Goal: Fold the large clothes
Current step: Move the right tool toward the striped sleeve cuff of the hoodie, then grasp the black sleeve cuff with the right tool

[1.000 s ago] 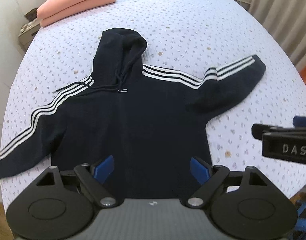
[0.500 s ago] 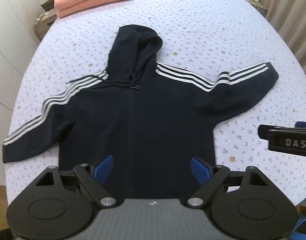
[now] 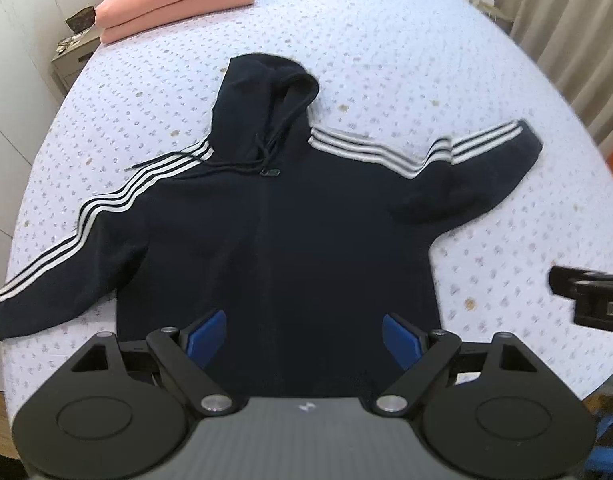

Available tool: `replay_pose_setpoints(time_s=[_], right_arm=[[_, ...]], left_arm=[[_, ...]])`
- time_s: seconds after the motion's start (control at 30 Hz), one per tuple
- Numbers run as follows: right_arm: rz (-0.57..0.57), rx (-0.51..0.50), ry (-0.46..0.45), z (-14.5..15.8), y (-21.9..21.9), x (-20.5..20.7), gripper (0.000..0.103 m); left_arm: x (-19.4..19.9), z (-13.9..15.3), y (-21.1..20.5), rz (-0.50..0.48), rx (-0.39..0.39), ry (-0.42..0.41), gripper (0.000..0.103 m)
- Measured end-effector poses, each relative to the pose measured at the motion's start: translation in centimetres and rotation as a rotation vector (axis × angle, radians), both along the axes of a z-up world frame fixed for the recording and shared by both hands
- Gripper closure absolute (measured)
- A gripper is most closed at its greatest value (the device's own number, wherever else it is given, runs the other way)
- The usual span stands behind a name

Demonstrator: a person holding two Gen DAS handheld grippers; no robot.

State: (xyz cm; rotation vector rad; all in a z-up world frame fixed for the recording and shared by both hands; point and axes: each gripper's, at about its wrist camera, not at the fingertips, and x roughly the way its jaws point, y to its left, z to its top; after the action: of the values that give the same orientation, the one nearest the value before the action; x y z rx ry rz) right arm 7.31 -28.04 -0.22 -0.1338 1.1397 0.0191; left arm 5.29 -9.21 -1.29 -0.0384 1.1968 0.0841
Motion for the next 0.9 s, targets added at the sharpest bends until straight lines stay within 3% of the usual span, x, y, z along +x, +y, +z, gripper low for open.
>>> replay_pose_setpoints(time_s=[0.33,0.47,0.6,0.77,0.9], right_arm=[[-0.042,0.051,0.051,-4.0,-4.4,1.9,0.001],[0.007,0.124,-0.013,-6.6,-8.4,4.6,0.001],[-0.001,0.235,-0.081,-9.9,-13.8,9.4,0.017],[-0.123,0.209,-0.148,-14.8,-20.9,18.5,0.013],[-0.178,0.199,-0.178,-19.4,-24.9,26.2,0.013]], left_arm=[[0.7,-1.6,-2.8,-0.066,0.018,0.022,0.017],[2.3,-3.0,-5.5,-0.083,0.043,0.021,0.017],[4.7,-4.8,-8.5,-0.045,0.039,-0.007,0.017],[8.8,-8.7,-11.8,0.004,-0.022,-0.066,0.017],[13.0,-12.6,-13.5,0.05,-0.015,-0.105,0.017]])
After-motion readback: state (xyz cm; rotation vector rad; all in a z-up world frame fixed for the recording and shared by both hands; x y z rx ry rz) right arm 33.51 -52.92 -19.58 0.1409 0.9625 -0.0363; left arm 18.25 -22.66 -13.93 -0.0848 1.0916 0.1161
